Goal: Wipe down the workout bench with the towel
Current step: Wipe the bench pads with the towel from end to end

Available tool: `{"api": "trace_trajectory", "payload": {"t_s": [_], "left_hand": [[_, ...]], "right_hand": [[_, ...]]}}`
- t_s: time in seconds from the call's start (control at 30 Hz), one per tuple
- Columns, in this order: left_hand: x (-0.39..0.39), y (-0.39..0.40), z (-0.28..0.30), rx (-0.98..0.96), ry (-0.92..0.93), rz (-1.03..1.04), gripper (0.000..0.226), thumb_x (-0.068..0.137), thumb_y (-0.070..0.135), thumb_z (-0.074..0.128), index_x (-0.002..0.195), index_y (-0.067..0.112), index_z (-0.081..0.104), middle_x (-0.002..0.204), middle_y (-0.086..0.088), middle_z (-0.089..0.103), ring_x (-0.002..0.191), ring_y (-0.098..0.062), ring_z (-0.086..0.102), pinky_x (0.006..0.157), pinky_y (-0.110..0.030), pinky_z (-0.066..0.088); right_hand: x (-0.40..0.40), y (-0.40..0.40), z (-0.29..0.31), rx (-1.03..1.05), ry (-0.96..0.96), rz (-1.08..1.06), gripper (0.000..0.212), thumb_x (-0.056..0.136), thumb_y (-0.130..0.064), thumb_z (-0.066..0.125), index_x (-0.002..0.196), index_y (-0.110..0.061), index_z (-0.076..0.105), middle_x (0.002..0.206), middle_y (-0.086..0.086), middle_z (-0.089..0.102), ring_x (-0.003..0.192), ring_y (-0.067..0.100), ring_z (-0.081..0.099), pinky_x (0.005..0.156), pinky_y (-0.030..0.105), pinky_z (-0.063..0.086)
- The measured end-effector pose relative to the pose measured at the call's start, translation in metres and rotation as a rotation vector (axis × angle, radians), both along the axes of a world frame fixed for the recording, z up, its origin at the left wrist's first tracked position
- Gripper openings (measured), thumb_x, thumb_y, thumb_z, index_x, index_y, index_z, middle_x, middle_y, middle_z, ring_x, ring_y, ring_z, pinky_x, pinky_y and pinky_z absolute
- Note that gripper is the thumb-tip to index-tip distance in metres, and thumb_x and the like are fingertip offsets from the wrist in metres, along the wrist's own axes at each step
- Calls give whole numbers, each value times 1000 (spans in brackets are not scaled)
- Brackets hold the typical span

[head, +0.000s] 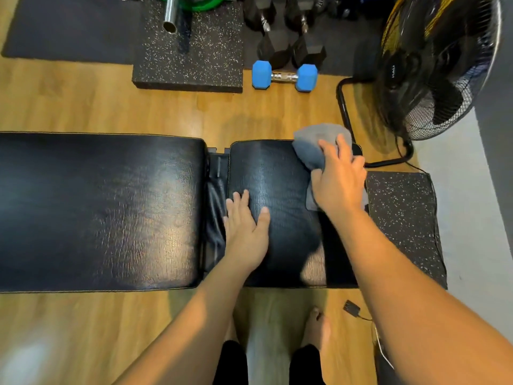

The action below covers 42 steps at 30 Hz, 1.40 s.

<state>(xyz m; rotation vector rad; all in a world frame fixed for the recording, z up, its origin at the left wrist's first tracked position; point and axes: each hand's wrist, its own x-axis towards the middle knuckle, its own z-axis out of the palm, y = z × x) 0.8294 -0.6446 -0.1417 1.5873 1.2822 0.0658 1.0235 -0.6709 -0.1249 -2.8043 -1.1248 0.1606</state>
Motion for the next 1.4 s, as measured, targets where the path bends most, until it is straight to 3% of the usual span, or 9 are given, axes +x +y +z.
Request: {"api": "trace_trajectory", "payload": {"t_s": [0.13,0.23,0.3,0.5,0.67,0.87,1.07,1.23,1.4], "left_hand": [[37,-2,4,-77,178,148,65,100,51,33,157,30,7,167,2,-9,151,-15,-18,120,-45,-16],[50,-6,2,-90,230,198,68,98,58,29,156,35,3,166,5,-14,150,-14,-23,118,-48,-19],[52,-5,-4,-84,255,197,68,97,59,28,156,37,1,166,7,-17,150,-13,-24,118,-49,-19],[60,-7,-9,-29,343,213,72,96,56,36,155,41,-1,166,8,-15,151,-16,-19,120,-52,-13],[57,-9,-13,25,395,145,77,96,43,44,155,37,-6,165,5,-20,150,-21,-23,118,-54,-14],[55,-7,-12,-6,391,74,83,96,44,44,154,36,-14,162,3,-29,148,-24,-29,117,-56,-16],[56,-6,-11,-8,409,92,83,96,41,46,155,36,-11,164,3,-24,149,-24,-26,118,-56,-14],[57,-2,-9,-42,429,68,80,98,44,43,154,37,-12,164,4,-24,150,-25,-25,118,-55,-12],[58,-5,-11,-23,459,57,76,99,45,37,154,36,-15,164,3,-25,150,-26,-24,119,-56,-11]], "right_hand": [[-51,-35,-2,45,-15,94,72,72,-17,68,140,-29,47,158,4,30,101,38,48,82,44,39],[-116,-93,-11,103,90,108,89,60,-14,79,140,-30,43,158,4,28,119,43,44,91,50,46],[-139,-121,-8,69,143,144,91,63,-18,78,144,-30,37,159,5,25,127,44,41,77,47,58],[-52,-91,-15,97,40,86,65,69,-18,59,133,-24,51,152,8,38,100,39,47,82,49,46],[46,-23,-6,-6,47,-146,60,87,-19,55,144,-30,37,160,1,18,106,39,42,90,47,36],[-20,-92,-3,54,-38,-42,71,75,-21,68,142,-30,45,159,5,28,96,37,47,78,47,44],[-139,-165,-6,0,166,-86,81,67,-19,76,141,-31,44,162,5,22,121,47,49,77,54,54],[-84,-149,-5,50,81,-91,64,70,-15,68,133,-23,56,153,10,39,101,39,49,81,48,44],[-10,-97,-5,57,88,-346,62,81,-14,58,140,-28,43,158,5,29,100,39,46,85,48,37]]}}
